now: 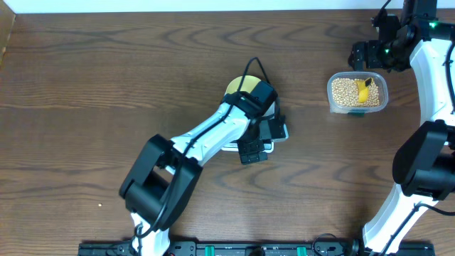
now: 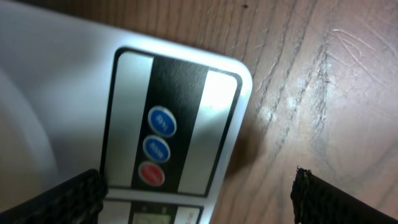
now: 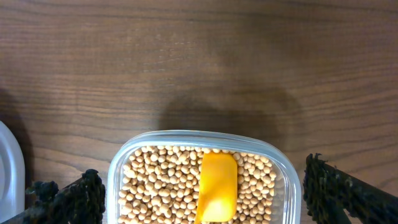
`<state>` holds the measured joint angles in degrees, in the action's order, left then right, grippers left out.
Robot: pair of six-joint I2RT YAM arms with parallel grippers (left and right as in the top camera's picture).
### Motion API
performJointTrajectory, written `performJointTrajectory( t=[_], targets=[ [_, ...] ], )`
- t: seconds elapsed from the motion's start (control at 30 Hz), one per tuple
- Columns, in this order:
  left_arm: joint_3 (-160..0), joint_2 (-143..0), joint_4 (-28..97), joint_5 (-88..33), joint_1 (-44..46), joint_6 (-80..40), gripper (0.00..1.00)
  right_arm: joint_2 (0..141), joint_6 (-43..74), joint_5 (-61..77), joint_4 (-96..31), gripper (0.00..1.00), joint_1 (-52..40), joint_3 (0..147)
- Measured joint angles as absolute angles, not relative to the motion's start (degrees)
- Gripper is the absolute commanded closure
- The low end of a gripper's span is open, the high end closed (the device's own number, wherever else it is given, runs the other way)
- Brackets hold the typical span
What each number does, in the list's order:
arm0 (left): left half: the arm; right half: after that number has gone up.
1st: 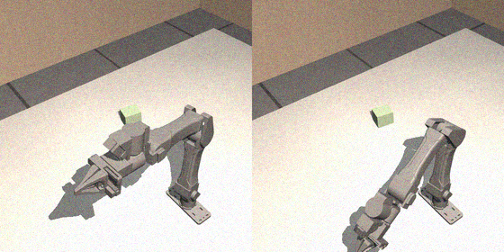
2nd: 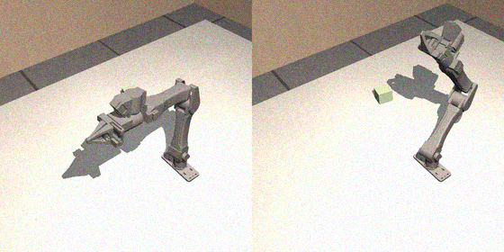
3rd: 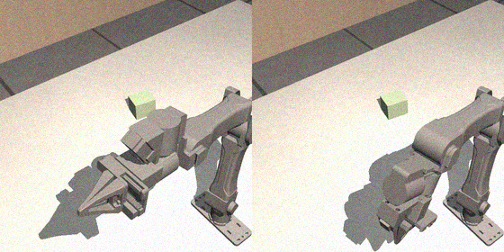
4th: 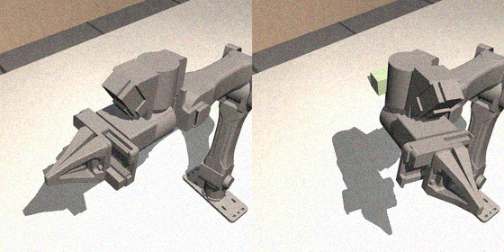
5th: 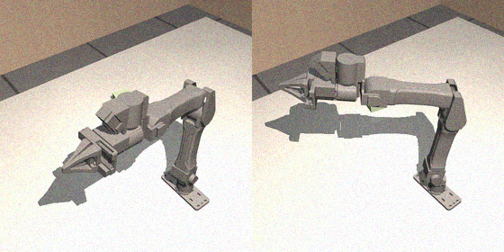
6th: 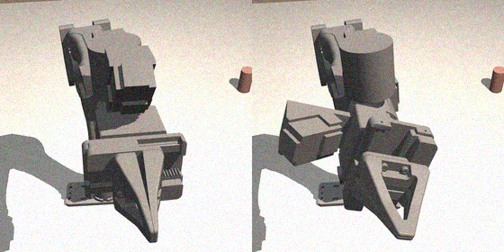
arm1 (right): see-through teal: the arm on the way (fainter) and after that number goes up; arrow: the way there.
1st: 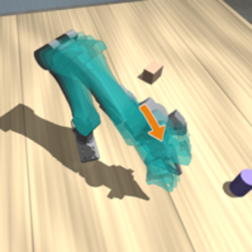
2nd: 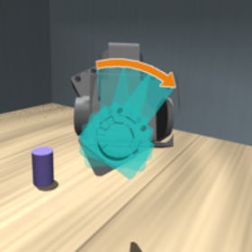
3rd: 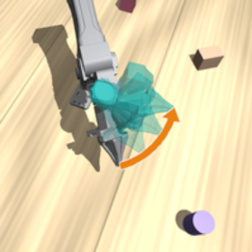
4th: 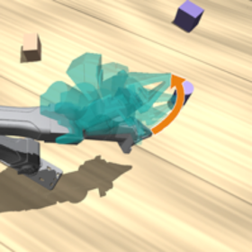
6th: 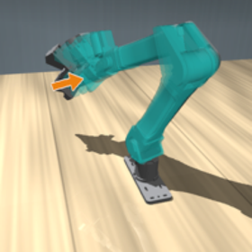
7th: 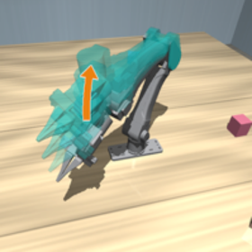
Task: Scoop item into bowl and weigh 50g on scale
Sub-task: 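Pull the left gripper back and left away from the scale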
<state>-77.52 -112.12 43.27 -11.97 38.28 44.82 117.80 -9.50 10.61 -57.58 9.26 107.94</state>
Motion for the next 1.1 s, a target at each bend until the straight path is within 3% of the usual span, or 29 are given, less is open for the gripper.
performJointTrajectory(
  t=[0.33,0.57,1.1],
  targets=[
    [-76.7,-94.7,48.8,-13.2,36.2,37.5,0.02,117.8,-9.5,10.6,-57.6,0.01,9.3,107.9],
    [-76.7,-86.0,49.5,-15.4,26.6,37.0,0.03,117.8,-9.5,10.6,-57.6,0.01,9.3,107.9],
    [-76.7,-93.1,36.3,-16.6,4.6,37.0,0.02,117.8,-9.5,10.6,-57.6,0.01,9.3,107.9]
  ],
)
